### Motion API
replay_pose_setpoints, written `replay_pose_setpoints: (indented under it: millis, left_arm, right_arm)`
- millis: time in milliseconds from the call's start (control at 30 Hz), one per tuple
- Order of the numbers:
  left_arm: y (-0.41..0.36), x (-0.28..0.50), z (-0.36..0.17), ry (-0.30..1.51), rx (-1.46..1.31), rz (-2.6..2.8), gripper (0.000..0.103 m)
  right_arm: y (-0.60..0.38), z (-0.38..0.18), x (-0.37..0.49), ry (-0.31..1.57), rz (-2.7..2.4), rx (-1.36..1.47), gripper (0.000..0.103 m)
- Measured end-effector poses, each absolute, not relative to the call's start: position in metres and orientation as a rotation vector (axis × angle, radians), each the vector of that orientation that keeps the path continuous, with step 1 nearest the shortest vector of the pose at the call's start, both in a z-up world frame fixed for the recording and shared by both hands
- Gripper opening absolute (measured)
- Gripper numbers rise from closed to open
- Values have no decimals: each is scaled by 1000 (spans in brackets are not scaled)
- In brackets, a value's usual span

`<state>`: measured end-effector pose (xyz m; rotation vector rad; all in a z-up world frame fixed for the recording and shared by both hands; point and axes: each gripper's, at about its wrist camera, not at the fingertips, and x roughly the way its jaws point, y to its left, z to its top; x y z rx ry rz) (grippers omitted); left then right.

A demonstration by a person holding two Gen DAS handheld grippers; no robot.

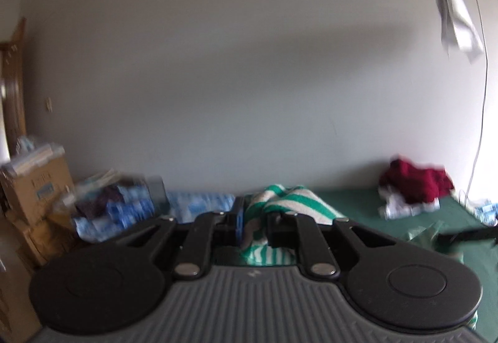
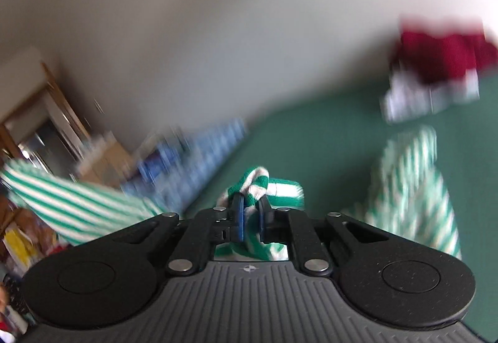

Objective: Fold clothes
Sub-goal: 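Lift the striped shirt high with both grippers and shake it out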

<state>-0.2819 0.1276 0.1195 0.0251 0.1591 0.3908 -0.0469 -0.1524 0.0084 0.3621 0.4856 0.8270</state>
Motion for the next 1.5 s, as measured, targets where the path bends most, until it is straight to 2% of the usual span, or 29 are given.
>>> replay_pose_setpoints:
  millis: [133, 267, 300, 367, 467, 600, 633, 667, 700, 733, 767, 900, 967, 1067, 1133, 1167, 1200, 1233, 1333, 1500]
  left_arm:
    - [114, -306, 188, -58, 95, 388, 14]
    - [100, -319, 253, -228, 139, 389, 14]
    - [98, -318, 266, -252, 134, 384, 14]
    - [93, -317, 291, -300, 125, 375, 14]
    - [89, -296, 301, -276, 111, 361, 14]
    - [87, -240, 264, -98, 112, 326, 14]
    - [91, -231, 254, -69, 110, 333, 14]
    - [95, -223, 244, -41, 108, 340, 14]
    - [99, -214, 234, -12, 107, 347, 14]
    - [103, -205, 223, 16, 105, 353, 14]
    - [107, -197, 213, 45, 103, 360, 14]
    - [123, -162, 172, 159, 95, 386, 14]
    - [132, -161, 172, 149, 97, 381, 14]
    - [139, -160, 176, 123, 108, 375, 14]
    - [142, -158, 176, 111, 112, 364, 14]
    - [144, -156, 175, 109, 118, 365, 14]
    - [146, -154, 174, 109, 126, 368, 14]
    - [145, -149, 175, 113, 137, 374, 14]
    - [154, -147, 181, 102, 142, 414, 14]
    - [174, -183, 225, -81, 66, 439, 14]
  right_arm:
    - [-187, 110, -75, 173, 874, 395, 9]
    - [-213, 189, -114, -92, 837, 396, 6]
    - [-219, 202, -121, -147, 824, 404, 0]
    - [-228, 220, -133, -236, 777, 392, 0]
    - [-228, 225, -135, -250, 719, 342, 0]
    - [-196, 170, -107, -41, 709, 186, 10]
    - [-187, 146, -98, 16, 712, 151, 18]
    - [-177, 119, -91, 85, 741, 128, 34]
    - [-168, 92, -86, 156, 776, 108, 46]
    - [-158, 65, -80, 228, 811, 87, 71]
    - [-148, 37, -75, 300, 845, 67, 80]
    - [-107, -49, -71, 533, 987, 13, 79]
    - [-84, -75, -74, 610, 1042, 11, 84]
    - [-52, -99, -72, 679, 1053, 21, 85]
    - [-33, -113, -67, 719, 1039, 43, 84]
    - [-24, -120, -65, 738, 1033, 54, 75]
    - [-21, -122, -60, 781, 1030, 91, 58]
    - [-20, -123, -53, 829, 1027, 135, 8]
    - [-48, -81, -33, 723, 949, 251, 11]
    - [-126, 66, -47, 223, 862, 267, 11]
